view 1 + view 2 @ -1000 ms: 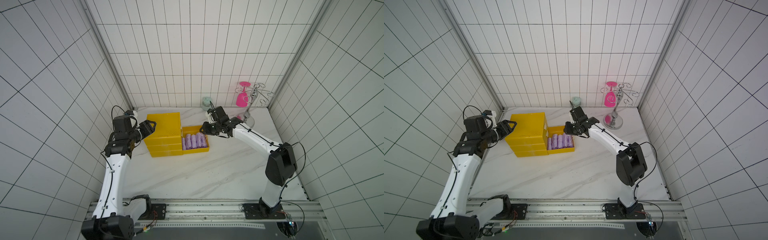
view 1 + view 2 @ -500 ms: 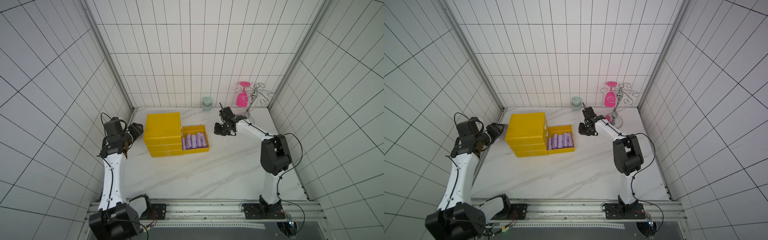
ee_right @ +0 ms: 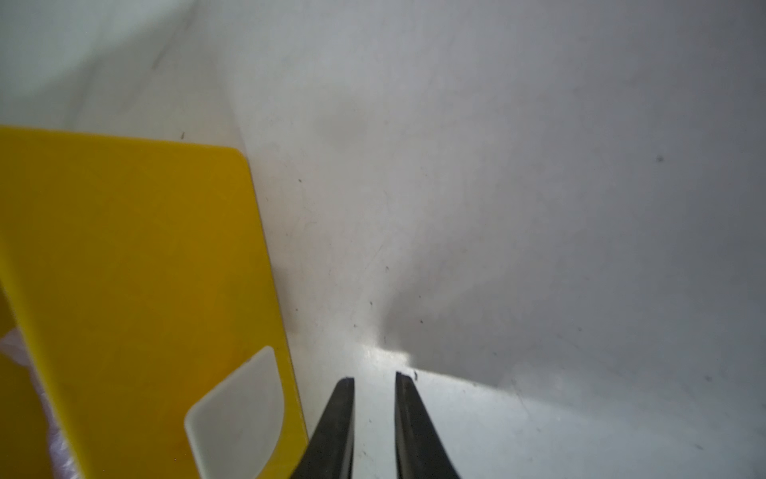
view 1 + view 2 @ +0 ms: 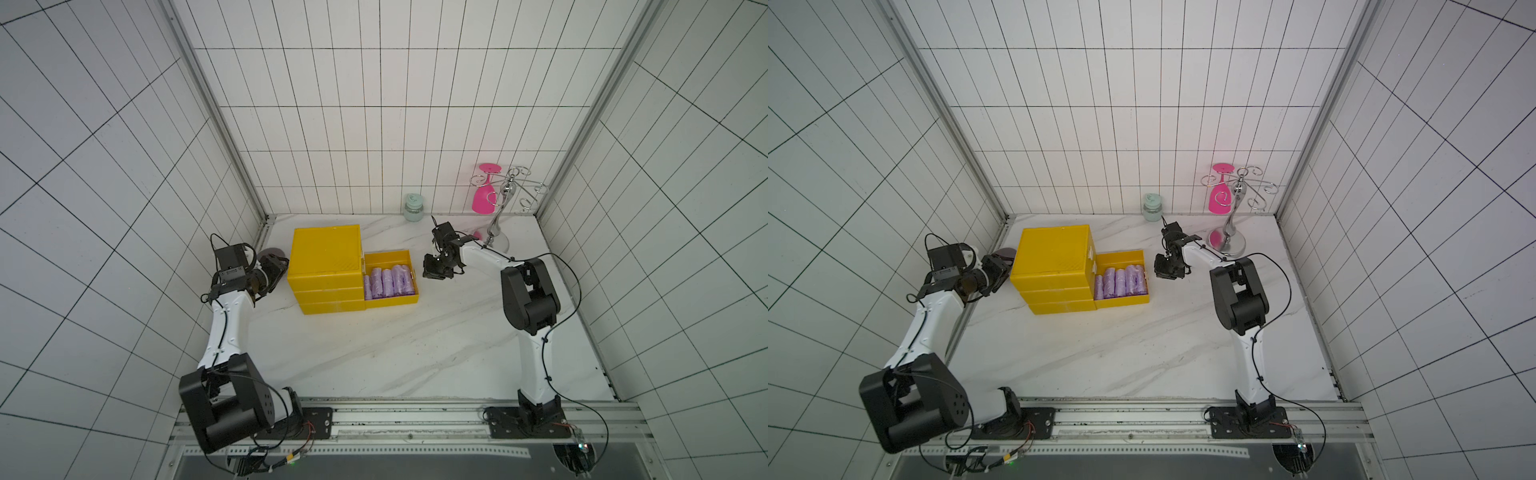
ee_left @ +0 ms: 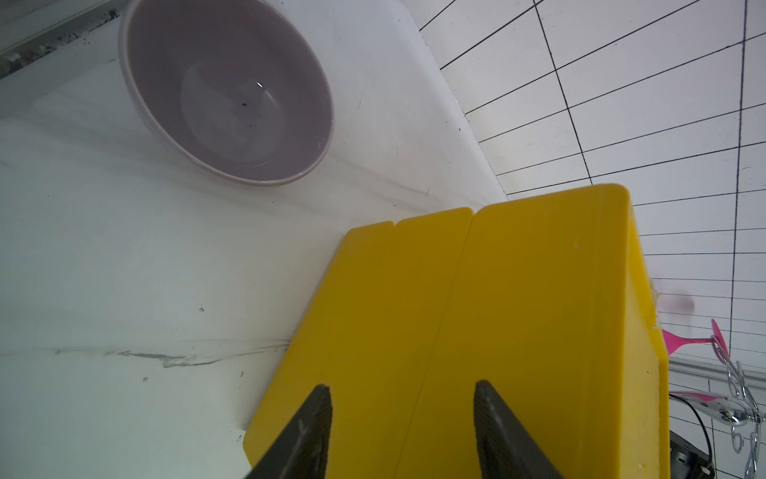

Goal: Sort the rolls of trash bags by color and place them into the drawer
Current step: Close the drawer in the storage box.

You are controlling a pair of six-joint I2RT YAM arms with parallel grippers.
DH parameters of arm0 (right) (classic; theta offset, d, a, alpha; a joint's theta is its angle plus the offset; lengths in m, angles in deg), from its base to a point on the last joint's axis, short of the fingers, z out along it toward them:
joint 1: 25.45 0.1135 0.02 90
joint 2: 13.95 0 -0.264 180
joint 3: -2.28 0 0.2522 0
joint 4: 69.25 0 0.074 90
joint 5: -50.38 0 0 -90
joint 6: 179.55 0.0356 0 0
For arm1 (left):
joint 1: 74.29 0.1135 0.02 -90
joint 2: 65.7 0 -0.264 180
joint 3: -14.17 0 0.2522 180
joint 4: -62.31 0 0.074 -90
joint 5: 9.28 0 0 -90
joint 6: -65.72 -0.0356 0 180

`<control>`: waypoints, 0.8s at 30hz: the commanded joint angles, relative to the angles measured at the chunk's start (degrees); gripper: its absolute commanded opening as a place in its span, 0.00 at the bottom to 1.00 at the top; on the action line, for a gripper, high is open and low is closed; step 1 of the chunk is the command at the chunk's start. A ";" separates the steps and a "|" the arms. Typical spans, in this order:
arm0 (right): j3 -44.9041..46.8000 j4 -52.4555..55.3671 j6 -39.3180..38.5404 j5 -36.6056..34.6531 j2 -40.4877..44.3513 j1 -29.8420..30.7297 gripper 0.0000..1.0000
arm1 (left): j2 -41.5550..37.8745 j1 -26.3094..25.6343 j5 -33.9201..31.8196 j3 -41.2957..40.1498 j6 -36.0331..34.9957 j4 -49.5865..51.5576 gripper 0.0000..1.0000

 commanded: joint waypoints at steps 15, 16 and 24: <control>-6.13 -1.22 2.44 5.05 -4.77 1.87 0.21 | 1.24 -0.34 3.46 -0.07 -0.62 -2.19 0.54; -6.51 -1.20 2.56 5.25 -4.96 2.30 0.21 | 1.23 -0.42 3.49 -0.06 -0.57 -2.24 0.54; -9.53 -0.97 3.77 5.88 -6.71 5.50 0.21 | 1.40 -1.50 3.40 -0.07 -0.74 -2.28 0.54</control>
